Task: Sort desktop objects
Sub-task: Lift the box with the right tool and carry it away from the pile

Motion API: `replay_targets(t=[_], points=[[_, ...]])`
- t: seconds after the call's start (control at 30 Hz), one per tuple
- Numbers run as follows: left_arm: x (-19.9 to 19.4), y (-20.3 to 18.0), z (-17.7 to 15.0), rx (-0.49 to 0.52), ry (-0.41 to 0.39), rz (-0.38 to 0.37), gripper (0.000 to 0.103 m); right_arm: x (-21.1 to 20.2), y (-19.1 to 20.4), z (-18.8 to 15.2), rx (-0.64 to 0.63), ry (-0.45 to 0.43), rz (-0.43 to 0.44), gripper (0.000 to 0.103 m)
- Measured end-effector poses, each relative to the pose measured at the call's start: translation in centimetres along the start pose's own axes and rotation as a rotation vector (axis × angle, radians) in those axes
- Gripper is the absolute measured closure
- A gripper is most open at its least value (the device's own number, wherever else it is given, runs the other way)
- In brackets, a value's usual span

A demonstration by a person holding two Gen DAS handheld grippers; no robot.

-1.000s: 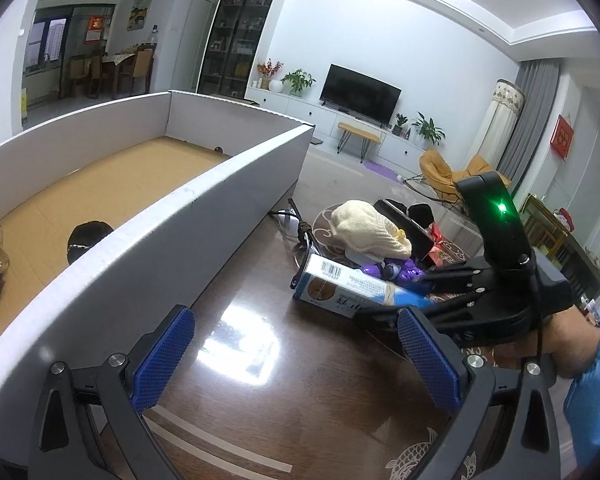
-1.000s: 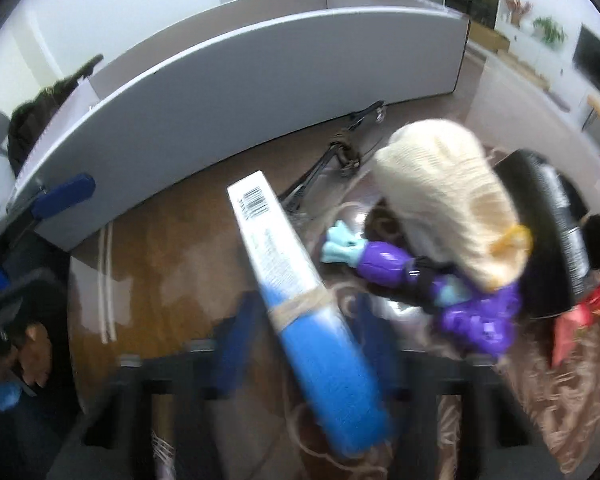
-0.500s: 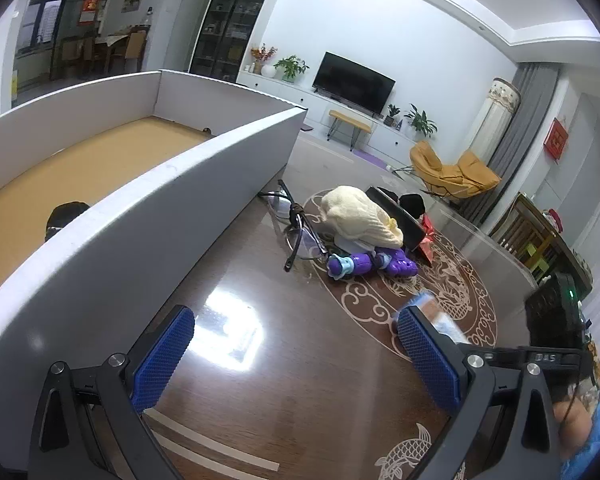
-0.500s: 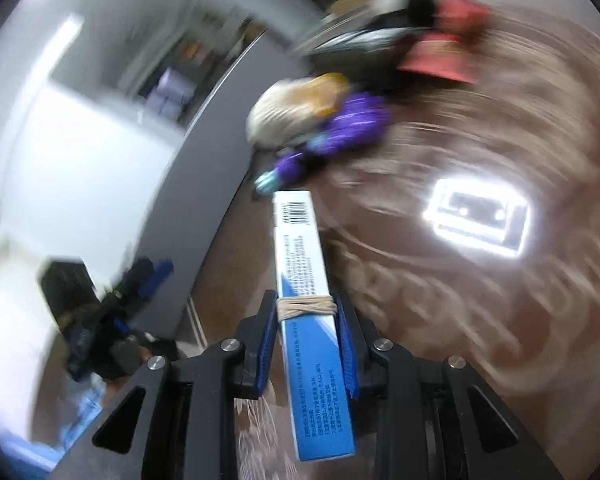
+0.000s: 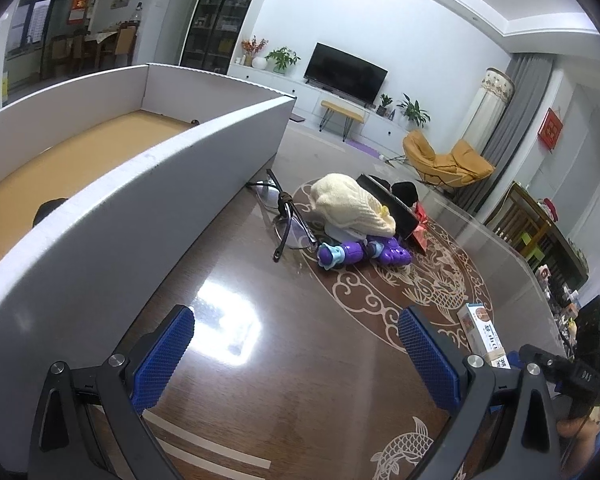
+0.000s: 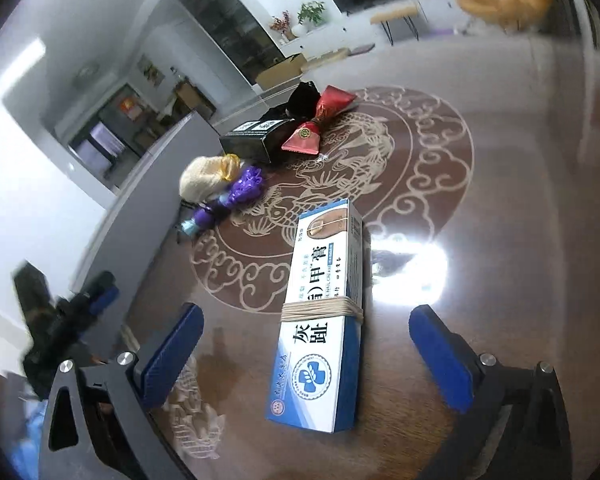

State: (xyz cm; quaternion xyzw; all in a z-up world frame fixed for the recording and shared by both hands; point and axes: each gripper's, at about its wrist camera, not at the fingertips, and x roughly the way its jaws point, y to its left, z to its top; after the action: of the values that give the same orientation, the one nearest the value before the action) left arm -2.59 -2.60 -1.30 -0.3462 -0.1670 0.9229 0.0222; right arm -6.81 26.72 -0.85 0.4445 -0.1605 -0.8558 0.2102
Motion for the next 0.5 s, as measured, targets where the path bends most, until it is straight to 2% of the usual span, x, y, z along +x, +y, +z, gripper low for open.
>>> replay_targets(t=[0.13,0.5], points=[[0.0,0.0,0.0,0.004,0.003,0.004,0.000,0.4,2.0,-0.1,-0.131,-0.013,-0.103,0.000],[0.2,0.1,0.0,-0.003,0.012,0.012,0.000,3.0,5.7,-0.4,-0.370,0.052,-0.198,0.000]])
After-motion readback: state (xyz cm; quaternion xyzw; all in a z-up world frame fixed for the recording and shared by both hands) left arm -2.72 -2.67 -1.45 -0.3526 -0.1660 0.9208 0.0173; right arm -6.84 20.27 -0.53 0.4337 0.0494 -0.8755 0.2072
